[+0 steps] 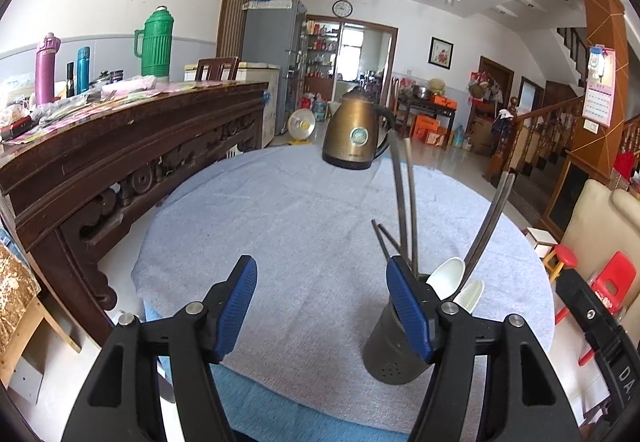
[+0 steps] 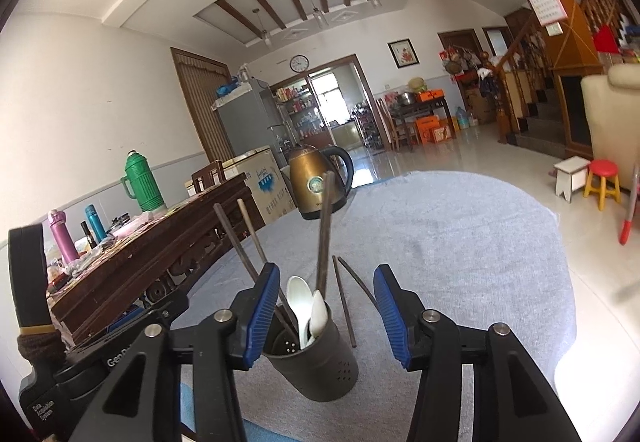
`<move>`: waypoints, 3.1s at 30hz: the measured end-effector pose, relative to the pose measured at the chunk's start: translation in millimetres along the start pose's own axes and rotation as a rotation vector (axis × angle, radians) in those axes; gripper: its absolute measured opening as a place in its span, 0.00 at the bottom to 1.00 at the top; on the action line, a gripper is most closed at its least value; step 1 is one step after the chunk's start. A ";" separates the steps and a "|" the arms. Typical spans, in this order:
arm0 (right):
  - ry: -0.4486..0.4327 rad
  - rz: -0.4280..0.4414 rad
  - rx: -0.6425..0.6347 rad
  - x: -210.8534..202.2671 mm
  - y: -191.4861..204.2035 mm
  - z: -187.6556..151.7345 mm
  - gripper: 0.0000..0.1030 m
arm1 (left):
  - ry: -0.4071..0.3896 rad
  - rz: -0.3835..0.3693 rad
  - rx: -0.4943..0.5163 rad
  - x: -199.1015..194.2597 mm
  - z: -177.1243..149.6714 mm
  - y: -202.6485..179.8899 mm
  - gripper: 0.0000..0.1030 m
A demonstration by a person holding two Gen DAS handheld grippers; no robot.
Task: Organize utensils
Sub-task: 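Lower both spoons into the grey cup and open both tools, then pull both tools back from the cup, then move the right tool to the two dark chopsticks and close on them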
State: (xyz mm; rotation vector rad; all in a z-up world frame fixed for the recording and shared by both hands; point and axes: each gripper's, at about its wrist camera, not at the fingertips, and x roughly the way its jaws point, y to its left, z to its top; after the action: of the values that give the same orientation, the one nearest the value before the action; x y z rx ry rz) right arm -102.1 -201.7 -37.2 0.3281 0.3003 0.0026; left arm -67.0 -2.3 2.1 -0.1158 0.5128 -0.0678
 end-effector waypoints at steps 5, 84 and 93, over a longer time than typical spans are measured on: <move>0.013 -0.025 0.024 -0.3 -12.5 -0.1 0.53 | 0.039 0.022 0.007 4.0 -2.9 1.4 0.67; 0.416 -0.092 0.086 128.5 -86.6 -10.4 0.57 | 0.317 0.182 -0.022 114.6 -37.2 86.0 0.67; 0.587 0.046 -0.075 239.4 -73.4 7.1 0.57 | 0.342 0.183 0.043 133.3 -30.9 86.4 0.67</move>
State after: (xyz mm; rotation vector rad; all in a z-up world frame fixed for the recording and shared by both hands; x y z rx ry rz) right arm 125.4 -261.3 -123.5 0.2544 0.8720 0.1576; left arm 36.6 67.9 -100.4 -0.0139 0.8612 0.0820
